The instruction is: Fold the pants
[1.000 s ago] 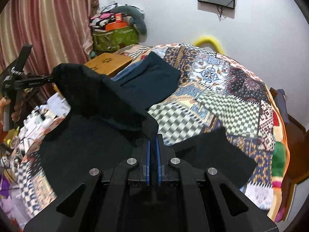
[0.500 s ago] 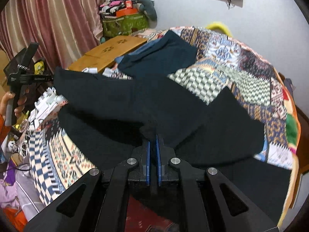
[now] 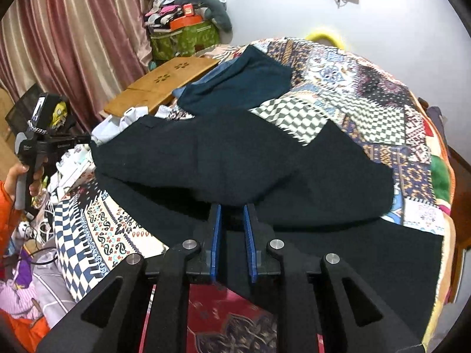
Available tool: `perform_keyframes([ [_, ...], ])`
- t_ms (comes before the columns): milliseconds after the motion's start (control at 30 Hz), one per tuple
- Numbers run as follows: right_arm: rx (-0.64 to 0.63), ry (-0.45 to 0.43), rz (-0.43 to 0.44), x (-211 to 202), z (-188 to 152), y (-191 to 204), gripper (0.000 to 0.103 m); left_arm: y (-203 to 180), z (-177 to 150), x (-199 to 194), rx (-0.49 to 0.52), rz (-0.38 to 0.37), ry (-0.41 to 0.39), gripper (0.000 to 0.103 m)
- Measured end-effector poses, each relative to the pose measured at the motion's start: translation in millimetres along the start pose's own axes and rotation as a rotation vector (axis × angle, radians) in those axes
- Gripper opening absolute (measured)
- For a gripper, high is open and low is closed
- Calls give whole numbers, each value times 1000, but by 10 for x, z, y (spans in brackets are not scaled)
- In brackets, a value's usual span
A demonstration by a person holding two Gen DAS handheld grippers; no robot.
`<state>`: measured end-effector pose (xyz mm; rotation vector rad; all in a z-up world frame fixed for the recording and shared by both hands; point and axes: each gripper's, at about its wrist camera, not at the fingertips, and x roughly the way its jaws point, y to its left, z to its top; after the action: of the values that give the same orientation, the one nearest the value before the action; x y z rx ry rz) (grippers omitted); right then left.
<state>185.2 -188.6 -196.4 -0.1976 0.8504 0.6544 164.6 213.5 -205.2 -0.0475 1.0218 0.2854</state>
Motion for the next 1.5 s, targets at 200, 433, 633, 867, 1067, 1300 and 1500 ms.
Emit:
perform_keyframes([
  [200, 70, -63, -59, -232, 126, -347, 23, -238, 288, -220, 21, -36, -103, 52],
  [433, 143, -97, -116, -178, 361, -699, 57, -724, 712, -246, 68, -81, -168, 78],
  [633, 162, -63, -112, 152, 554, -957, 58, -1137, 1051, -66, 80, -167, -147, 95],
  [867, 180, 31, -79, 773, 798, -1197, 58, -1563, 1274, 318, 111, -242, -65, 96],
  [1067, 209, 113, -47, 1318, 982, -1421, 58, -1756, 1301, 630, 156, -244, -10, 96],
  [1300, 267, 200, -57, 1872, 1021, -1681, 44, -1831, 1272, 844, 183, -239, 37, 96],
  [1500, 286, 171, -100, 1865, 973, -1725, 16, -1894, 1241, 838, 213, -228, 42, 96],
])
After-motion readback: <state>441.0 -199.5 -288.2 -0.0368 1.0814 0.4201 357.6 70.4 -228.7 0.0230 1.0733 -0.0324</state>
